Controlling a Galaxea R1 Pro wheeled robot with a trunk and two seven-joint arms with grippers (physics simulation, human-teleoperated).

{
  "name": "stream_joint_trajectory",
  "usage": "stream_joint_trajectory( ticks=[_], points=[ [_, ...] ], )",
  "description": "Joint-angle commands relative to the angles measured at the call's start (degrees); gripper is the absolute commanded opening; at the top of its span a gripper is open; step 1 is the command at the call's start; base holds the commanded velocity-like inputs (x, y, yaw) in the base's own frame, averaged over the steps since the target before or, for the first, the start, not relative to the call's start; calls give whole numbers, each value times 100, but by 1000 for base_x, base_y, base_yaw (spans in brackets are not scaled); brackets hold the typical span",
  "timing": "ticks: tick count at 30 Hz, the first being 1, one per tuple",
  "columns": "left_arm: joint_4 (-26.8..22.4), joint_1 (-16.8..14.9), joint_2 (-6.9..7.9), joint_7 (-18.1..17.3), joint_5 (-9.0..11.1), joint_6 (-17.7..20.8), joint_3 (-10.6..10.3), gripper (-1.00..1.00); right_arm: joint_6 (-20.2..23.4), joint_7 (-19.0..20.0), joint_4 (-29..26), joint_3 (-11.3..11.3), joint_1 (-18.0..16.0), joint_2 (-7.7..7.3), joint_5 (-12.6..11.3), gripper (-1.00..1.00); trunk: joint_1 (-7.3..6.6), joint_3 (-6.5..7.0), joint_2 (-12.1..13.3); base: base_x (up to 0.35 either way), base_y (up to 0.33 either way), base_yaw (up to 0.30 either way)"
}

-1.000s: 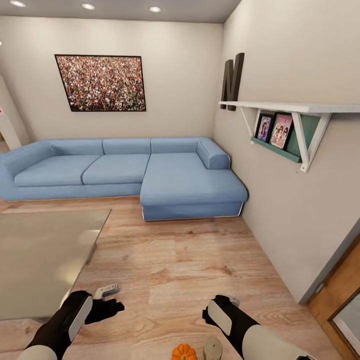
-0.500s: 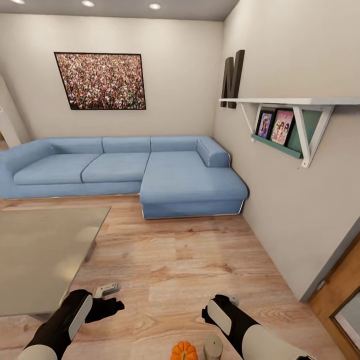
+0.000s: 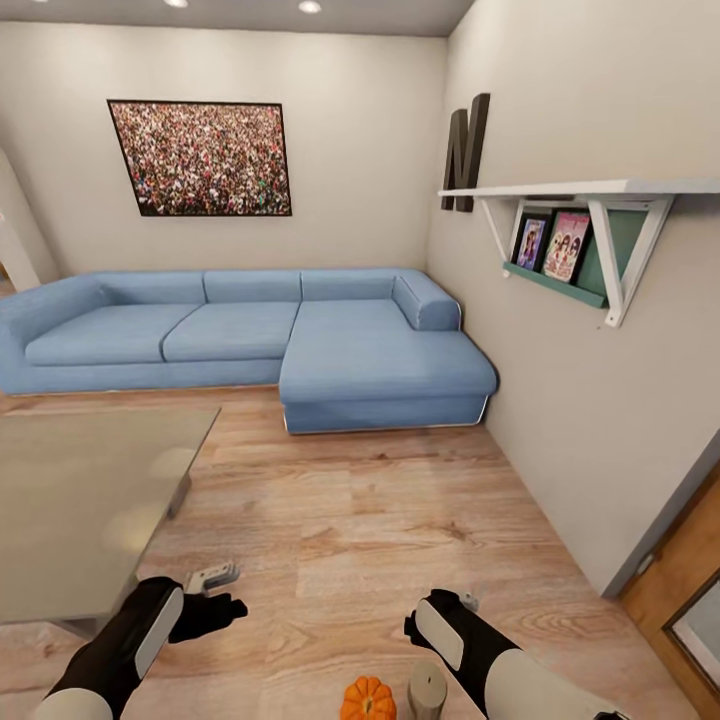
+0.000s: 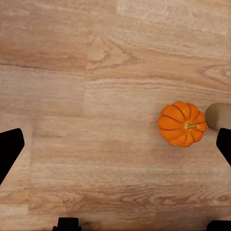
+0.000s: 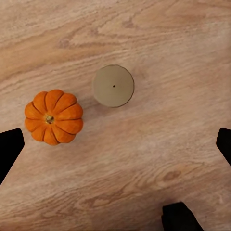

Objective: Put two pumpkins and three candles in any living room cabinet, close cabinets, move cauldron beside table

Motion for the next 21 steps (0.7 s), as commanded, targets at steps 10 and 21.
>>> stream_joint_trajectory(
  ticks=[10,21],
  points=[
    [-111,0,91,0,8,86,0,100,0,0,0,11,0,12,4,100,220,-180,-403,0,0,0],
    [-124,0,88,0,9,92,0,100,0,1,0,15,6,42,6,100,462,-377,-844,0,0,0]
  ],
)
